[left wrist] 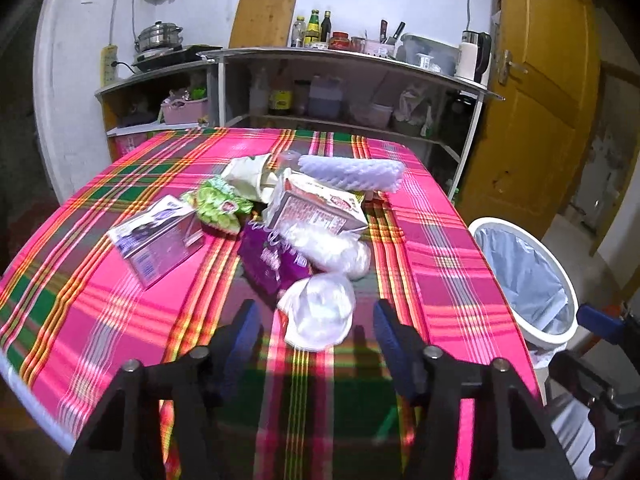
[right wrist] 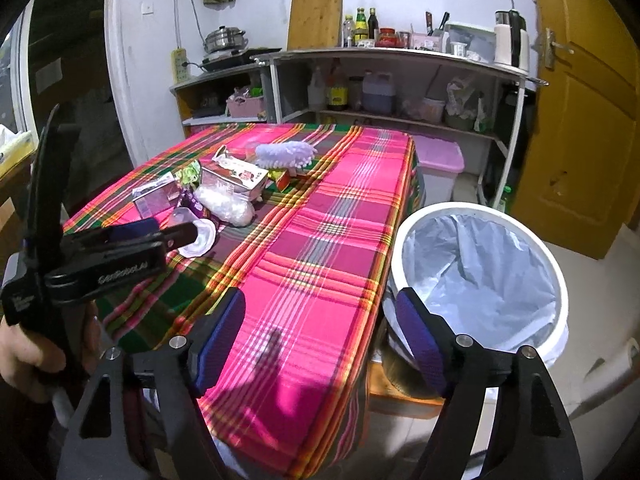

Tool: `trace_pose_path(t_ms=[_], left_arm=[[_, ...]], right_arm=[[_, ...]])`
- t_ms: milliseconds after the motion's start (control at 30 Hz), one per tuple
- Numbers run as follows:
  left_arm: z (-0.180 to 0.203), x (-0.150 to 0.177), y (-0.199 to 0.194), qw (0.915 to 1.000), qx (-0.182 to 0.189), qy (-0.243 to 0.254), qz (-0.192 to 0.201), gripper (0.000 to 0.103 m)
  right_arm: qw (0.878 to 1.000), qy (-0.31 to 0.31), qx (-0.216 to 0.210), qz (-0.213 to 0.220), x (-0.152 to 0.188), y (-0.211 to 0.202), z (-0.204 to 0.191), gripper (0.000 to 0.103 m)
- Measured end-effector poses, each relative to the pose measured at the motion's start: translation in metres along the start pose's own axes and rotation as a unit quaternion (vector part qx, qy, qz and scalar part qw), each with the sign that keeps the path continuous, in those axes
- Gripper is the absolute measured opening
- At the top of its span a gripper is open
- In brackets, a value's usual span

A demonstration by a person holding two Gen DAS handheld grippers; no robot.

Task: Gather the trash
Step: 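Reach the left gripper to the clear plastic cup and grasp it, then grasp the clear plastic bag with the right gripper while the left holds the cup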

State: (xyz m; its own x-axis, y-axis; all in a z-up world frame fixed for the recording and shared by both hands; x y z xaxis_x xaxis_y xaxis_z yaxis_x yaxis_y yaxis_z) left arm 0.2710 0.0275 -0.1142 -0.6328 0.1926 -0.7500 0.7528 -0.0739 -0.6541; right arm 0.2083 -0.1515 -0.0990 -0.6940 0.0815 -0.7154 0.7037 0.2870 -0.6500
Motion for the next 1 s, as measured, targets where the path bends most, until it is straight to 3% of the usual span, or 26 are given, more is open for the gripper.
trace_pose_path(t_ms=[167, 700, 1000], left_arm=[[-0.001, -0.002, 0.016, 0.9999, 0.004, -0.006, -0.012, 0.029], [-0.018, 0.007, -0.01, 0.9997, 0.01, -0.023, 0.003, 0.028], [-0.032, 0.012, -0.013, 0.9993, 0.014, -0.034, 0.003, 0.028]], right_arm=[[1.0, -0.012, -0.01, -0.012, -0.008, 0.016, -0.006, 0.077], [0.991, -0.098, -0.067, -0.067, -0.036, 0.088, -0.065, 0.071], [0.979, -0.14, -0.096, -0.115, -0.035, 0.129, -0.095, 0.06]])
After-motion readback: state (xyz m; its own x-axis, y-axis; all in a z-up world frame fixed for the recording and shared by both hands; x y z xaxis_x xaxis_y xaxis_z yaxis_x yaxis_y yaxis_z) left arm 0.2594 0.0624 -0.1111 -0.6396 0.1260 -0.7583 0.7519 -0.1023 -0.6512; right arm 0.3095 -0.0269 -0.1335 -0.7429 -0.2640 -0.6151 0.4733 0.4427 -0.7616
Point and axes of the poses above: each gripper's, at about its wrist camera, not at the fingertips, and y roughly the way its jaws point, z to its right, x to its underside, the point moved 10 cm from there along y, roughly the way its jaws point, and after that the axes turned 15 degrees about y, right-handed, at the moved point
